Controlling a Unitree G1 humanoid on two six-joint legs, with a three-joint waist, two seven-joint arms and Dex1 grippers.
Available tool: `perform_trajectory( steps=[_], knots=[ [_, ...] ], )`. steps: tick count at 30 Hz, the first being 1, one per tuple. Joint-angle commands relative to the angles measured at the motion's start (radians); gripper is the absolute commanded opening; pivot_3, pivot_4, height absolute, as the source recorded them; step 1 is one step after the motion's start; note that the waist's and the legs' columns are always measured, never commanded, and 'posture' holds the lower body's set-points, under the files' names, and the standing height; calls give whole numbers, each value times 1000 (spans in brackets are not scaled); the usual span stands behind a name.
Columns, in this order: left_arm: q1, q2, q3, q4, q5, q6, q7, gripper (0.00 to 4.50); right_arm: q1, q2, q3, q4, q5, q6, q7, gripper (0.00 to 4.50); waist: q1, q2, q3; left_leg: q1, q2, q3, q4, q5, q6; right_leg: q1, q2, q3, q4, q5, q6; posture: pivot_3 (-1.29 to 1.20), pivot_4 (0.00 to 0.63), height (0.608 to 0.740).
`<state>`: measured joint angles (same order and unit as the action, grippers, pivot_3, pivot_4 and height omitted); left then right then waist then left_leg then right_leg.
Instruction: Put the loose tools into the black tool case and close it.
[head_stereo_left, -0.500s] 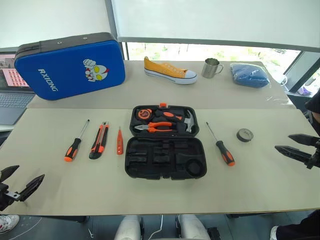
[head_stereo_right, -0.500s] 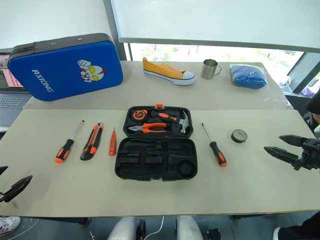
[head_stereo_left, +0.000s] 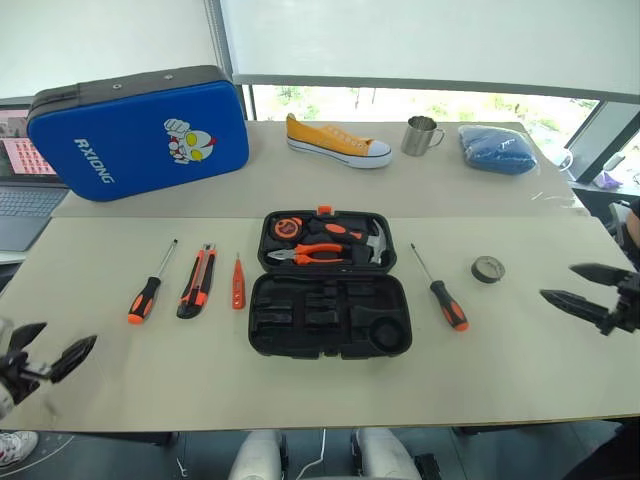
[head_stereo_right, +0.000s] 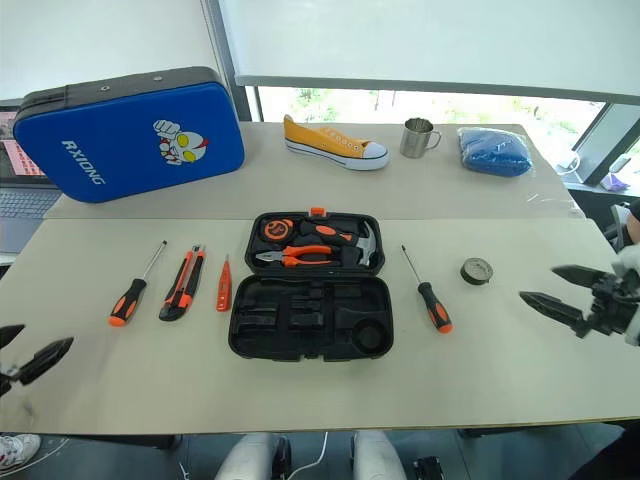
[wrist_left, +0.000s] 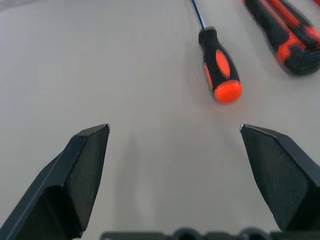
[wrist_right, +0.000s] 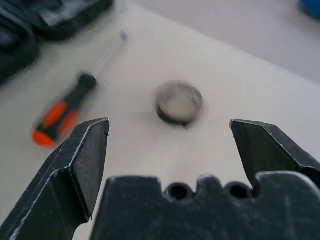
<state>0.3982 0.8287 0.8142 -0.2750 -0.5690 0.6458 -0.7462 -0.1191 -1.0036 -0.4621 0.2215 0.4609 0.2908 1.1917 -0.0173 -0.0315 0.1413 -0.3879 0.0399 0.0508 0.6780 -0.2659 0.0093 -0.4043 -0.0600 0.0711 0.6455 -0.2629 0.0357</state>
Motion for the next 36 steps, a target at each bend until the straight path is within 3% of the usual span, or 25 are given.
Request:
perform_trajectory(
  steps=[1, 10, 14, 25, 28, 32, 35, 36],
  knots=[
    [-51, 84, -25, -72, -26, 168, 60, 4500, -14, -12, -12, -265, 120, 122, -16, 4466, 0, 0, 0, 0, 0, -2, 0, 0, 0, 0, 0, 0, 0, 0, 0, 0, 150, 740],
    [-324, 204, -244, 38, 6, 406, 159, 4500, -116, -14, 88, -668, 293, 278, -79, 4466, 3, -1, 2, 0, -3, -4, -1, 0, 0, -1, 0, -1, 0, 0, 0, 0, 150, 740],
    [-439, 212, -360, 139, 47, 400, 158, 4500, -191, -4, 134, -754, 371, 337, -121, 4466, 5, -4, 4, -1, -3, -4, -1, 0, 0, -2, -1, -1, 0, 0, 0, 0, 150, 740],
    [-568, 167, -601, 342, 160, 286, 96, 4500, -308, 63, 230, -827, 460, 398, -235, 4466, 5, -7, 6, -3, -2, -5, -1, 0, 0, -4, -2, -1, 0, 0, 0, 0, 150, 740],
    [-597, 153, -649, 401, 200, 257, 88, 3762, -335, 77, 248, -834, 475, 415, -261, 4500, 17, -5, 6, -2, -3, -5, -1, 0, 0, -3, -2, -1, 1, 0, 0, 0, 150, 740],
    [-614, 136, -654, 462, 234, 173, 76, 2170, -336, 73, 248, -829, 475, 415, -260, 4500, 20, -3, 5, -1, -3, -5, 0, 0, 0, -1, -2, -1, 1, 0, 0, 0, 150, 740],
    [-626, 129, -644, 465, 221, 218, 77, 1086, -309, 69, 236, -823, 463, 402, -244, 4500, 20, -2, 4, -1, -3, -5, 0, 0, 0, -1, -2, -1, 1, 0, 0, 0, 150, 740],
    [-634, 127, -639, 466, 221, 226, 84, 951, -293, 68, 231, -822, 457, 396, -238, 4500, 20, -2, 4, 0, -3, -5, 0, 0, 0, -1, -2, -1, 1, 0, 0, 0, 150, 740]
  ],
)
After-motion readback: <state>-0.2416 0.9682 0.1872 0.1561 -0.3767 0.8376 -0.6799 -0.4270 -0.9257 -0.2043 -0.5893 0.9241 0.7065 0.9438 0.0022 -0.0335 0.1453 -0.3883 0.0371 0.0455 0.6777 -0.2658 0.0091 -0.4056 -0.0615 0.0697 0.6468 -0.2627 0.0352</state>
